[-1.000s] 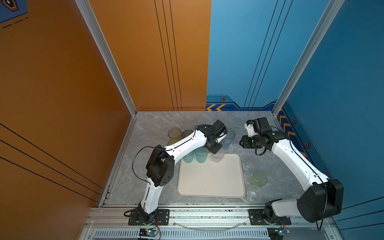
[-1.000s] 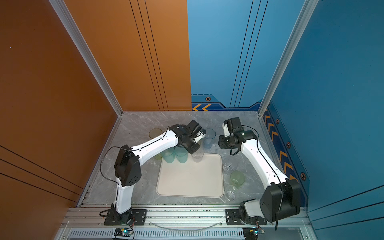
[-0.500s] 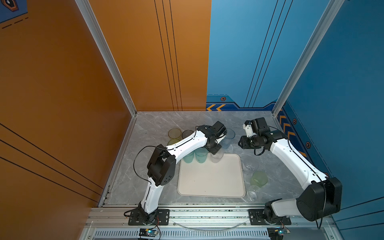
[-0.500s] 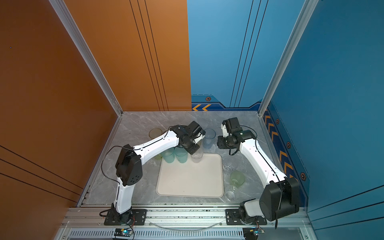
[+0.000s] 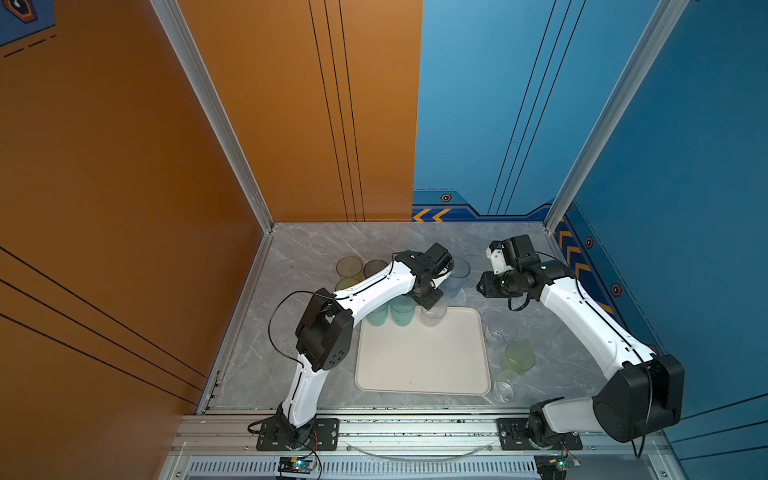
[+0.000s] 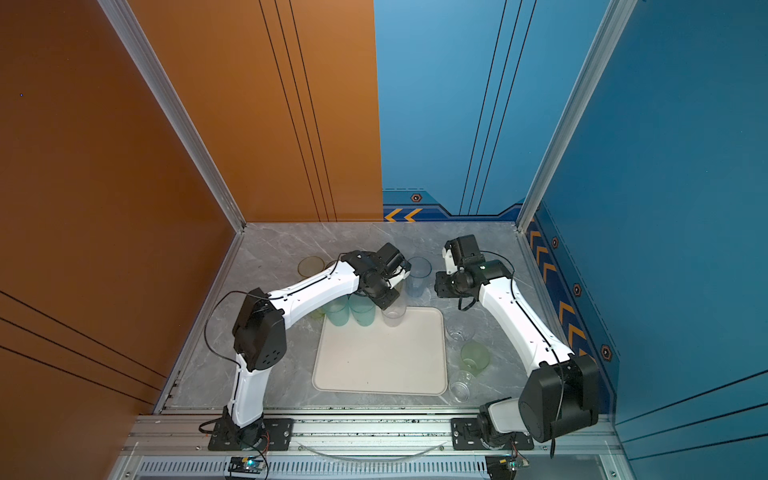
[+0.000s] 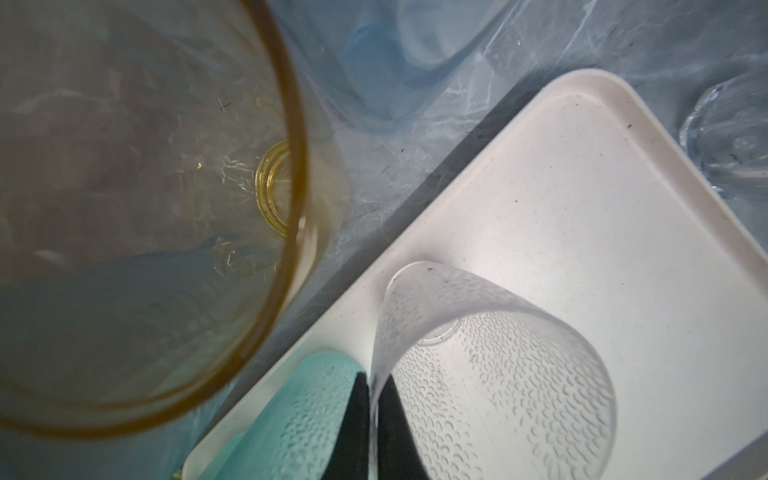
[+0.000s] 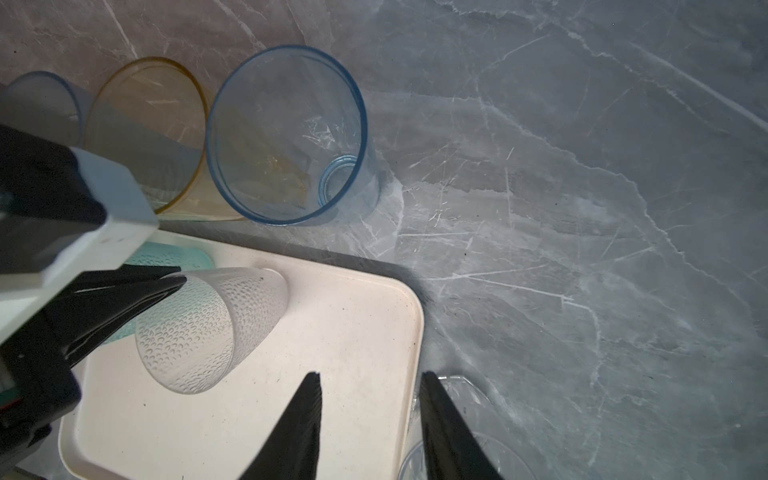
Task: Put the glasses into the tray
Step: 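Lower the clear dimpled cup onto the tray with the left gripper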
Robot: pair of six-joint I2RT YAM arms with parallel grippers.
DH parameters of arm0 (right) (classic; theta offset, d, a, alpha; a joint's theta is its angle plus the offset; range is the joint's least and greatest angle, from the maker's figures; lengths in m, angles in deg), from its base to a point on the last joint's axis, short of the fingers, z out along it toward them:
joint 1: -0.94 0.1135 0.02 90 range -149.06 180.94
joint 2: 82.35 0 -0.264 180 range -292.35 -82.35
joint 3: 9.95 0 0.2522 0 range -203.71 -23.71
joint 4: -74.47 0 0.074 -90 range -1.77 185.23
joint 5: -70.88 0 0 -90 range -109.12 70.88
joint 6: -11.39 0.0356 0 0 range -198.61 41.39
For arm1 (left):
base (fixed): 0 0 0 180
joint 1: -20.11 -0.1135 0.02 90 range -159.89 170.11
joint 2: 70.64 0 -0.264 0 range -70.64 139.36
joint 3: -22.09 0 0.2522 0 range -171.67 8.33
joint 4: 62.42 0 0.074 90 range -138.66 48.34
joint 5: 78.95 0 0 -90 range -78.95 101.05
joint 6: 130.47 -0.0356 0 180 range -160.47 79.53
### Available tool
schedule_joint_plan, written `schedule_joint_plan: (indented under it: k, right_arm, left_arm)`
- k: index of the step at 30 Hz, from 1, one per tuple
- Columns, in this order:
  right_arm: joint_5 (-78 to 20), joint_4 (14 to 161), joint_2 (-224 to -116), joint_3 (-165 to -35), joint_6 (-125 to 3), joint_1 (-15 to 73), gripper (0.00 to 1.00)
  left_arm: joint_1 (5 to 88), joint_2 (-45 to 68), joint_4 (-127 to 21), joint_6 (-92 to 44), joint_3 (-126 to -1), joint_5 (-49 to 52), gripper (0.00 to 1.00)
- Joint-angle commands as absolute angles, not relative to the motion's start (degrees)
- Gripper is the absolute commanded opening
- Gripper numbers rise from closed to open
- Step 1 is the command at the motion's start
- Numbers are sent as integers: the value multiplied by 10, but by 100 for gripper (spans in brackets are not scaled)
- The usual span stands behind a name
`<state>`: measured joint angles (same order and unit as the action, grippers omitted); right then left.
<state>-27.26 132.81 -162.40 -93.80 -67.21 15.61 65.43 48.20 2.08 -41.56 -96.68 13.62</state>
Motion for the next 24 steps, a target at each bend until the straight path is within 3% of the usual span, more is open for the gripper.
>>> schedule_joint_plan:
  k: [1,13,24]
  right_arm:
    - [-257,1350,-1630,-954,-674,160,38]
    - [-256,1354,-1627,-953,-675,161,39]
    - [-235,1372,-1617,-949,-677,160,39]
  left_arm:
    - [647,485,24,-416,-959,146,1]
    - [649,466,24,-416,-955,159,19]
    - [652,434,18,-422,-953,176,21]
